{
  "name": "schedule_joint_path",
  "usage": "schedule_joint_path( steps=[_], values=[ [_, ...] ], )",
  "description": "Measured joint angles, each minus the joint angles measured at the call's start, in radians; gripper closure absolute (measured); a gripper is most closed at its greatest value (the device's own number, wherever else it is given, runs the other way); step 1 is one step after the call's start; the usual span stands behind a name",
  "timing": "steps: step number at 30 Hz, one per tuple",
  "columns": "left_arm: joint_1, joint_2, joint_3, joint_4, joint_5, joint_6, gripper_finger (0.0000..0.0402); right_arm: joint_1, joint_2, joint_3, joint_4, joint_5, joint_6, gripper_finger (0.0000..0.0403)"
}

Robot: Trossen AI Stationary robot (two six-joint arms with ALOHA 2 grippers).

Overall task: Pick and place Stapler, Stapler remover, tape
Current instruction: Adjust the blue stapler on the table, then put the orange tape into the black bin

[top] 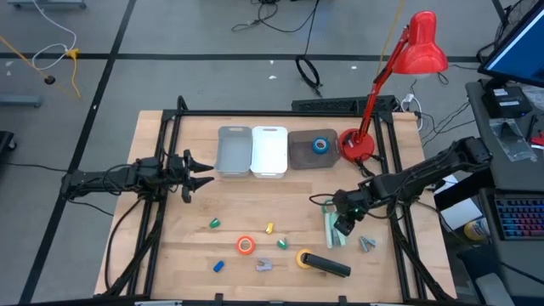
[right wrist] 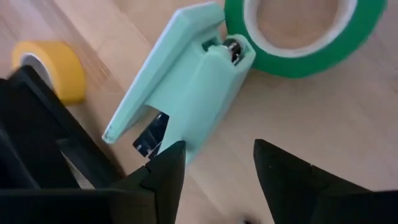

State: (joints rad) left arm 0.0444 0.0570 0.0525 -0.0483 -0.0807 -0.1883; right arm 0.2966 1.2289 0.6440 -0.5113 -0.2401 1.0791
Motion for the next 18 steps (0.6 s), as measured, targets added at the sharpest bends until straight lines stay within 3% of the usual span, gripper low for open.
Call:
schedule_joint_path(
  steps=[14, 18],
  values=[
    [0.000, 0.000, 0.000, 0.000, 0.000, 0.002, 0.0210, 0.000, -0.055, -0.005, 0.006, 0.008, 0.031, 0.0226],
    [0.000, 0.000, 0.000, 0.000, 0.000, 0.002, 0.0210, 0.000, -0.110, -0.005, -0.032, 0.098, 0.062, 0.0227]
  ],
)
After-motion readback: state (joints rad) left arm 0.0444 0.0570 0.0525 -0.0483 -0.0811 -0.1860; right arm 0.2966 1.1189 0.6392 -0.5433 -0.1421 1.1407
